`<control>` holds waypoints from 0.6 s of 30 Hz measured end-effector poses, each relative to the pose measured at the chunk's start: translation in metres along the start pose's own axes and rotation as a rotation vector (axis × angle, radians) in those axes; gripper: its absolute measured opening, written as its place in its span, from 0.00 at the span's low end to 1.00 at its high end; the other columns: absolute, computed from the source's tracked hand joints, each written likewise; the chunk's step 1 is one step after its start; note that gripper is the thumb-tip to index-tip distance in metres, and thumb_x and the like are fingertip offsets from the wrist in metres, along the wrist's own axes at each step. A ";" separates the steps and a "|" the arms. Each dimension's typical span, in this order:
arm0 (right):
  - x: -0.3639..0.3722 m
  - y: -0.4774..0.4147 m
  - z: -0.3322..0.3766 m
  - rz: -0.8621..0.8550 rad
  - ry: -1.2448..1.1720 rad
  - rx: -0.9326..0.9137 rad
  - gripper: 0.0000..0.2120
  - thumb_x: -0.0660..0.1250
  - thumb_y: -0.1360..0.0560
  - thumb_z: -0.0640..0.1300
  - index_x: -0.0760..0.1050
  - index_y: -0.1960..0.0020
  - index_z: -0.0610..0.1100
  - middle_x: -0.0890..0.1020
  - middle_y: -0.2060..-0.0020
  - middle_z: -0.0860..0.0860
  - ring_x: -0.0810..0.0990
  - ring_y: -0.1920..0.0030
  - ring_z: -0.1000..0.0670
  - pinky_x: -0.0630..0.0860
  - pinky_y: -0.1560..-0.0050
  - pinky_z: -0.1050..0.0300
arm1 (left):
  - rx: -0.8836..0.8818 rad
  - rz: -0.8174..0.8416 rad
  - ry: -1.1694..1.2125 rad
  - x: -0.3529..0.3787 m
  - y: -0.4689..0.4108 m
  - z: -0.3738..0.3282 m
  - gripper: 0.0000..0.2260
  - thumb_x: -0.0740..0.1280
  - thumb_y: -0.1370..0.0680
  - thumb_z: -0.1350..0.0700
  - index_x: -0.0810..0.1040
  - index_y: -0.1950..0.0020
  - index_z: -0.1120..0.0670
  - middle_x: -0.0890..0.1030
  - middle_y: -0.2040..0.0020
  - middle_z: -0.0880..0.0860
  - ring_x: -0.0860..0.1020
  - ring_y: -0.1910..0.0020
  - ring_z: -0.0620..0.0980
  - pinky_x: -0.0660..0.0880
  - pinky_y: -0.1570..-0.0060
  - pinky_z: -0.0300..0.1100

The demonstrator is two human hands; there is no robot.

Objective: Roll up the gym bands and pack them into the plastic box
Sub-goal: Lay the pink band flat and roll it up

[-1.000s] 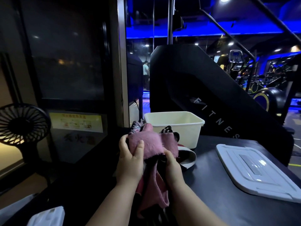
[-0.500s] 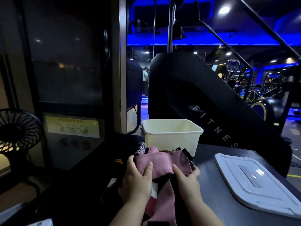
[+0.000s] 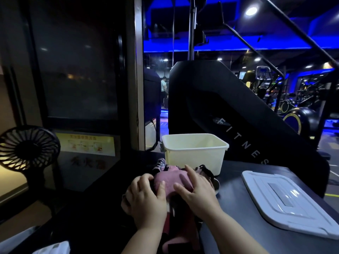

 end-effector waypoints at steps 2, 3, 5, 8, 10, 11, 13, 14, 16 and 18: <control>0.003 0.003 -0.004 0.029 0.063 0.054 0.43 0.63 0.29 0.70 0.50 0.21 0.56 0.65 0.26 0.55 0.59 0.25 0.52 0.54 0.27 0.54 | -0.088 0.103 0.037 0.004 0.001 0.007 0.10 0.69 0.25 0.43 0.78 0.55 0.49 0.79 0.45 0.52 0.74 0.43 0.60 0.63 0.40 0.57; 0.004 0.004 -0.007 0.036 0.096 0.088 0.46 0.62 0.31 0.72 0.49 0.21 0.56 0.65 0.26 0.54 0.59 0.25 0.50 0.54 0.27 0.52 | -0.143 0.163 0.046 0.007 0.001 0.011 0.11 0.68 0.25 0.42 0.78 0.53 0.48 0.78 0.43 0.51 0.73 0.40 0.59 0.61 0.38 0.55; 0.006 0.004 -0.010 0.053 0.148 0.134 0.47 0.61 0.32 0.75 0.49 0.21 0.55 0.65 0.27 0.52 0.59 0.25 0.47 0.55 0.27 0.50 | -0.211 0.239 0.034 0.010 0.001 0.015 0.14 0.64 0.24 0.39 0.78 0.46 0.46 0.74 0.37 0.49 0.69 0.35 0.56 0.58 0.33 0.52; 0.007 0.003 -0.008 0.066 0.161 0.119 0.41 0.62 0.32 0.74 0.62 0.25 0.57 0.69 0.32 0.54 0.62 0.29 0.49 0.58 0.29 0.53 | -0.231 0.364 -0.037 0.013 0.002 0.013 0.20 0.56 0.22 0.35 0.76 0.38 0.43 0.67 0.30 0.48 0.64 0.31 0.54 0.53 0.28 0.53; 0.007 0.004 -0.007 0.066 0.108 0.109 0.38 0.64 0.33 0.73 0.67 0.28 0.57 0.70 0.34 0.55 0.64 0.30 0.51 0.59 0.30 0.55 | -0.213 0.419 -0.091 0.012 0.004 0.008 0.22 0.55 0.22 0.34 0.75 0.35 0.43 0.62 0.28 0.48 0.61 0.28 0.54 0.49 0.27 0.54; 0.007 0.005 -0.006 0.067 0.073 0.109 0.39 0.65 0.35 0.74 0.68 0.29 0.56 0.71 0.34 0.56 0.65 0.30 0.52 0.60 0.30 0.56 | -0.205 0.437 -0.107 0.012 0.004 0.007 0.23 0.55 0.22 0.34 0.74 0.34 0.43 0.61 0.27 0.48 0.59 0.27 0.54 0.47 0.26 0.55; 0.004 0.009 -0.005 0.061 -0.008 0.104 0.44 0.62 0.42 0.77 0.72 0.32 0.56 0.73 0.37 0.59 0.67 0.32 0.54 0.63 0.32 0.56 | -0.203 0.450 -0.084 0.011 0.004 0.005 0.23 0.57 0.22 0.35 0.75 0.33 0.45 0.60 0.25 0.48 0.58 0.26 0.54 0.46 0.26 0.55; 0.002 0.010 -0.004 0.050 -0.049 0.096 0.44 0.59 0.46 0.77 0.73 0.36 0.57 0.74 0.41 0.60 0.68 0.34 0.55 0.64 0.34 0.57 | -0.210 0.449 -0.038 0.012 0.003 0.005 0.23 0.59 0.22 0.36 0.76 0.34 0.46 0.60 0.25 0.48 0.59 0.26 0.53 0.47 0.26 0.55; -0.001 0.013 -0.006 0.040 -0.118 0.101 0.36 0.60 0.47 0.76 0.74 0.44 0.60 0.75 0.48 0.62 0.71 0.39 0.55 0.68 0.39 0.56 | -0.237 0.455 0.084 0.015 0.003 0.006 0.22 0.62 0.23 0.38 0.78 0.36 0.50 0.61 0.24 0.48 0.60 0.26 0.53 0.52 0.26 0.54; -0.005 0.017 -0.006 0.050 -0.182 0.123 0.27 0.65 0.44 0.74 0.71 0.50 0.62 0.76 0.51 0.62 0.73 0.42 0.56 0.71 0.41 0.55 | -0.247 0.481 0.202 0.018 0.004 0.006 0.21 0.64 0.23 0.40 0.78 0.38 0.54 0.63 0.25 0.49 0.62 0.26 0.52 0.55 0.27 0.55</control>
Point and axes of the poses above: each hand's wrist, its own y-axis away from the middle knuckle, its own x-axis out of the palm, z = x × y, the point moved 7 cm from there along -y, towards the middle knuckle
